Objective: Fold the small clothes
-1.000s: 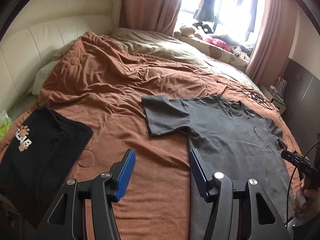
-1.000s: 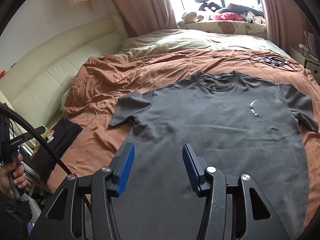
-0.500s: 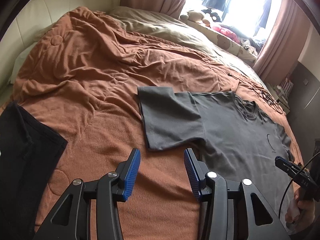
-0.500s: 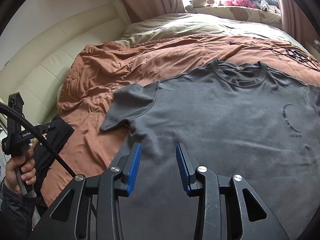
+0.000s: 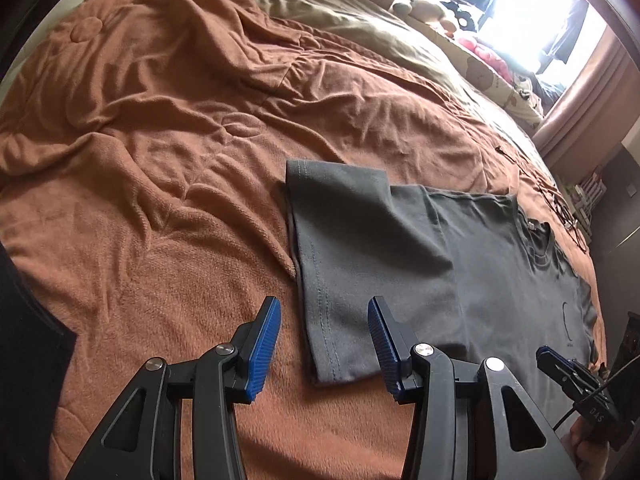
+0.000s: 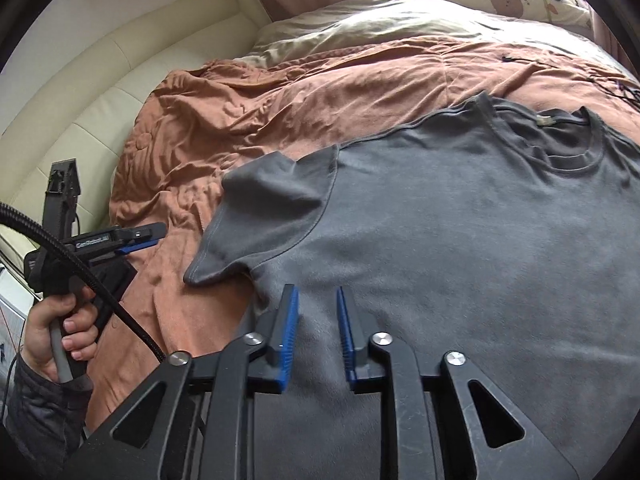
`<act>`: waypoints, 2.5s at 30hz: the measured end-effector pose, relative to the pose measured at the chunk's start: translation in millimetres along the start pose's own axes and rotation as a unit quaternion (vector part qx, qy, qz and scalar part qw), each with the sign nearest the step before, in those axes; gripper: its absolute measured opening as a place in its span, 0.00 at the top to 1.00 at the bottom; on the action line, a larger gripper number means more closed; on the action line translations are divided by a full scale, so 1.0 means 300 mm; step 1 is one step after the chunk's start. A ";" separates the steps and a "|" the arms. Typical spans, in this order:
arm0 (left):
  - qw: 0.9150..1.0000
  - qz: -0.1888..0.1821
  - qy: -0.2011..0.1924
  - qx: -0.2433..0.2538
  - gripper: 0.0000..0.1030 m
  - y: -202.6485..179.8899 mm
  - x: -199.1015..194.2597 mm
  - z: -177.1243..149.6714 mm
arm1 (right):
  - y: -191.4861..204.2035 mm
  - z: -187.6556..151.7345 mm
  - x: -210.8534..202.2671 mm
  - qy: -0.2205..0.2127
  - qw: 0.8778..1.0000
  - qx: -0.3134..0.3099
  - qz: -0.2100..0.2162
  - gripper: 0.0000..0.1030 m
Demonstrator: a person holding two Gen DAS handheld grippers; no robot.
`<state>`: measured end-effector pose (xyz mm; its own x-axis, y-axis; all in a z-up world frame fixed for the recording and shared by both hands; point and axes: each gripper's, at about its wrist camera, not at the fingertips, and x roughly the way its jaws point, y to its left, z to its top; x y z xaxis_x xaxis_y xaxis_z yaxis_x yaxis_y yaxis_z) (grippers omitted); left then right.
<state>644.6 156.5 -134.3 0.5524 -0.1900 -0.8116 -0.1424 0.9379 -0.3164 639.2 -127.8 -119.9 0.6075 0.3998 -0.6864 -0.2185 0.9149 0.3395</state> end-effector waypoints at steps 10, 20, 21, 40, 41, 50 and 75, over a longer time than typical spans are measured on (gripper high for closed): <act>0.999 -0.002 0.034 -0.014 0.54 0.004 0.167 0.018 | 0.002 0.070 0.184 0.020 0.999 0.025 0.003 0.91; 0.999 0.021 0.039 -0.023 0.94 0.003 0.213 0.023 | 0.012 0.105 0.336 0.052 0.996 0.072 0.020 0.99; 0.999 0.018 0.039 -0.025 0.95 0.004 0.204 0.026 | 0.014 0.106 0.351 0.056 0.995 0.077 0.021 0.99; 0.998 -0.052 -0.004 0.022 0.97 -0.222 -0.021 0.125 | -0.001 0.096 0.367 0.073 0.988 0.115 0.071 0.98; 0.998 -0.054 -0.005 0.029 0.97 -0.247 -0.028 0.130 | 0.000 0.095 0.360 0.072 0.988 0.114 0.073 0.98; 0.997 -0.061 0.000 0.056 0.97 -0.378 -0.060 0.148 | 0.022 0.066 0.433 0.086 0.982 0.143 0.084 0.98; 0.980 -0.123 0.105 0.116 0.88 -0.806 0.141 -0.027 | -0.318 -0.013 -0.016 0.003 0.979 0.202 0.017 0.37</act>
<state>695.9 -80.6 -96.2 0.3615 -0.4521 -0.8155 0.1788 0.8920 -0.4152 654.1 -216.8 -151.5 0.6003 0.4319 -0.6732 0.0817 0.8042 0.5888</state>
